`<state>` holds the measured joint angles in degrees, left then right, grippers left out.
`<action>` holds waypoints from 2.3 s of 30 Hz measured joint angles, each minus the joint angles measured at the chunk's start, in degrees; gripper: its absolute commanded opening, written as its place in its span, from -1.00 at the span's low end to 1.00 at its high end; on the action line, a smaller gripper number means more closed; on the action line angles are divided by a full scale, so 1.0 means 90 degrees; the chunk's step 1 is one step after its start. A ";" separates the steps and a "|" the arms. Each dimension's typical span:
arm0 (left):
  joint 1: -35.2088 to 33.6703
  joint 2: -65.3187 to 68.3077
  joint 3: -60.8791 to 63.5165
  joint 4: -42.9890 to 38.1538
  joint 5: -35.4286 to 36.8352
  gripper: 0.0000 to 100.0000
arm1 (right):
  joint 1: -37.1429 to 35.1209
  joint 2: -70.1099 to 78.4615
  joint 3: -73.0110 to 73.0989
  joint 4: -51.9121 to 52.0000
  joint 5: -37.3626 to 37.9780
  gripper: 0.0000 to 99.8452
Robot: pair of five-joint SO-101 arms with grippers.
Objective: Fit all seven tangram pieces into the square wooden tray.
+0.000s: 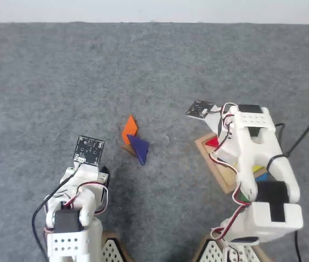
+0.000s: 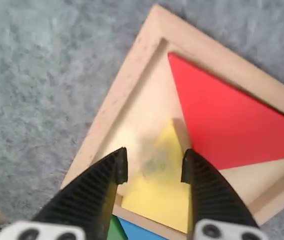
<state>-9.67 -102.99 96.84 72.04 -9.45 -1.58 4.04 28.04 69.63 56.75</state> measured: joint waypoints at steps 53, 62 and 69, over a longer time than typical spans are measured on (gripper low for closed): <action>0.0000 0.0000 0.0000 0.0000 0.0000 -0.73 | 0.0342 -0.0918 0.0049 -0.0127 -0.0342 -0.98; 0.0000 0.0000 0.0000 0.0000 0.0000 -0.73 | 0.1065 -0.0967 0.0049 -0.0107 -0.0225 -0.98; 0.0000 0.0000 0.0000 0.0000 0.0000 -0.73 | 0.1260 -0.0967 0.0000 -0.0078 -0.0127 -0.98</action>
<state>-9.67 -102.99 96.84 72.04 -9.45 9.76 -4.66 28.04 68.92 55.60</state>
